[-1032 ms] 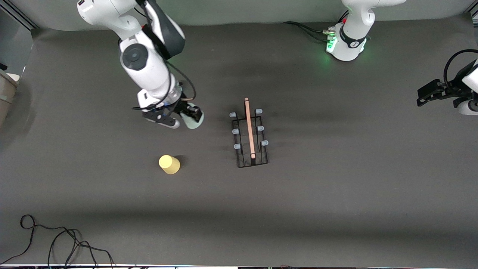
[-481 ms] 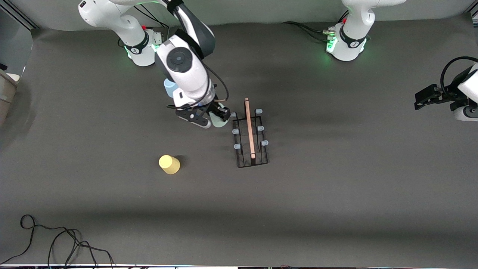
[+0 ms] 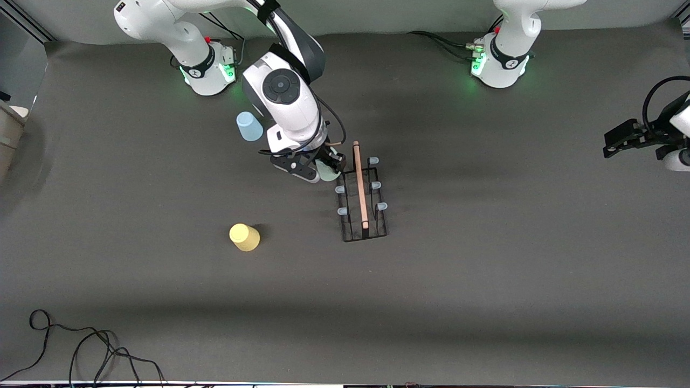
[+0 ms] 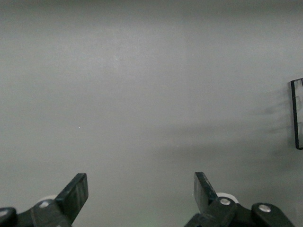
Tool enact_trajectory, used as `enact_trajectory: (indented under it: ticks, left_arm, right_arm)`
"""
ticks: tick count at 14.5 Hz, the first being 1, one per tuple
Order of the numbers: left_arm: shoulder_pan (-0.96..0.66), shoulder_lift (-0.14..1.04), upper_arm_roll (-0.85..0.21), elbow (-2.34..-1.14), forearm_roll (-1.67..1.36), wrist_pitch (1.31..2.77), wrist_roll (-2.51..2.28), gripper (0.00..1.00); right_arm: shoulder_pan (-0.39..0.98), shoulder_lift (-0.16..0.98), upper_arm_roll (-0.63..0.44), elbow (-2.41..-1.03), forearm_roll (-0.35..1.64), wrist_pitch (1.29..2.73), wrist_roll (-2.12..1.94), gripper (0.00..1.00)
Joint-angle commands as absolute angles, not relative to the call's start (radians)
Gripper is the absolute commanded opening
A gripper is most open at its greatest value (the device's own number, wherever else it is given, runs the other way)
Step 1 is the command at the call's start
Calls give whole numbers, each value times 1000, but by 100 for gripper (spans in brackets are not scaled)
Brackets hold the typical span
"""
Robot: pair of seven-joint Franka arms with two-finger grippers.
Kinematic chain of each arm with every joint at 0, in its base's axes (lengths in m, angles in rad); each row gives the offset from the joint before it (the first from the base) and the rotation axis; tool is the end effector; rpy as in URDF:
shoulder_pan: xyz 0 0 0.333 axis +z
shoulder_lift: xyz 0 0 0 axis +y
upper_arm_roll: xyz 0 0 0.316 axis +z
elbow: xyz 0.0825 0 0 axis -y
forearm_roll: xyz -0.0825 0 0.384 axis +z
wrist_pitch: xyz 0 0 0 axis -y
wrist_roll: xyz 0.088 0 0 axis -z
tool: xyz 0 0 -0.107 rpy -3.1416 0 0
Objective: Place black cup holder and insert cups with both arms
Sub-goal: 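Lower the green cup onto a rack peg and open the right gripper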
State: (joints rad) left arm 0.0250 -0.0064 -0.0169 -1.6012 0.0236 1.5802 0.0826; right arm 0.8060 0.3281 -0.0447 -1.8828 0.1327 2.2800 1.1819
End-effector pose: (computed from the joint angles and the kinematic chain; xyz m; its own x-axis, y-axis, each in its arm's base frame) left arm 0.5527 0.0070 0.6145 0.9971 -0.0746 -0.0165 -0.0750 -0.9969 -0.0224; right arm 0.4546 0.4398 0.3420 0.8771 -0.4766 -0.0600 -0.4803 -0.8718 -0.0959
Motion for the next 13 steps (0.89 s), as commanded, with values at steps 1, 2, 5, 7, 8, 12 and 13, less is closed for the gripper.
enact_trajectory:
  ticks: [1,2,5,7,8,12,13]
  left_arm:
    - [23,17,-15,-1582,17,1583,91,100]
    - [21,18,-15,-1582,21,1595,91,100]
    - [17,18,-17,-1582,20,1614,94,100]
    - [14,21,-17,-1582,21,1617,94,100]
    - [12,25,-17,-1582,20,1620,94,100]
    - [14,51,-17,-1575,-38,1618,94,100]
    - [12,51,-17,-1568,-41,1617,95,100]
  right_arm:
    - [834,380,-57,-1848,117,2316,1241,0]
    - [834,393,-55,-1844,101,2321,1255,0]
    - [836,420,-54,-1829,86,2324,1267,20]
    - [836,422,-52,-1829,86,2326,1267,49]
    - [836,422,-52,-1829,86,2326,1267,78]
    - [833,419,-54,-1810,86,2324,1266,100]
    - [831,414,-55,-1809,84,2324,1264,100]
